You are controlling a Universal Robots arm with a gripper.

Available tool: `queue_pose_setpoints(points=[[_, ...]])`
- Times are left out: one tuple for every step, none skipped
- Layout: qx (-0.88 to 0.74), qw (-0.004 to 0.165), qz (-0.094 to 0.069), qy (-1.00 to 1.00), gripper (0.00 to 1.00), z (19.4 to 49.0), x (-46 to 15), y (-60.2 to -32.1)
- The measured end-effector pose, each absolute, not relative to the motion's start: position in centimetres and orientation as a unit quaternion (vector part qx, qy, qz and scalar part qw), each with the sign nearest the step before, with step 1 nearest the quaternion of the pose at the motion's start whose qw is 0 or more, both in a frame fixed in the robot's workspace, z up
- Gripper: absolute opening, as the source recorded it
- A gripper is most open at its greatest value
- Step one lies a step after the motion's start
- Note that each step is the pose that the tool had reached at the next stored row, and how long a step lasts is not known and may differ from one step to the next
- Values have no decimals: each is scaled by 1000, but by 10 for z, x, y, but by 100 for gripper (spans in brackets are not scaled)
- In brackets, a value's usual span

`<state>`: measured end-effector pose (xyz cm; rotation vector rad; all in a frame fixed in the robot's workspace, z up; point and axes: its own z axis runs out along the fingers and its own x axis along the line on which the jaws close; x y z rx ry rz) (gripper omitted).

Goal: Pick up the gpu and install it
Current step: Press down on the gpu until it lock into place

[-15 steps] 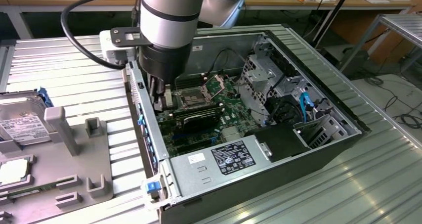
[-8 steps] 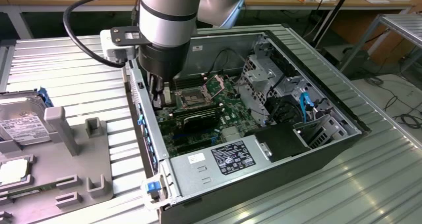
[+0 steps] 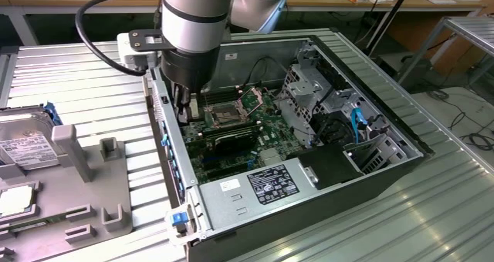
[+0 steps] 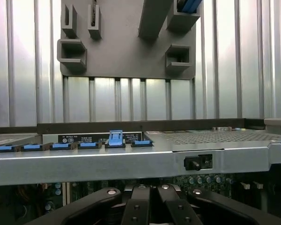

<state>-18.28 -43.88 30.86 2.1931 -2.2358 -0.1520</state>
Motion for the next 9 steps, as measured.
queue_pose_setpoints(points=[[699,3,-48,-713,11,308,-183,-439],[699,3,-48,-713,11,308,-183,-440],[699,3,-48,-713,11,308,-183,-442],[699,3,-48,-713,11,308,-184,-444],[699,3,-48,-713,11,308,-184,-445],[699,3,-48,-713,11,309,-184,-445],[699,3,-48,-713,11,308,-184,-445],[699,3,-48,-713,11,308,-184,-446],[699,3,-48,-713,11,308,-184,-446]])
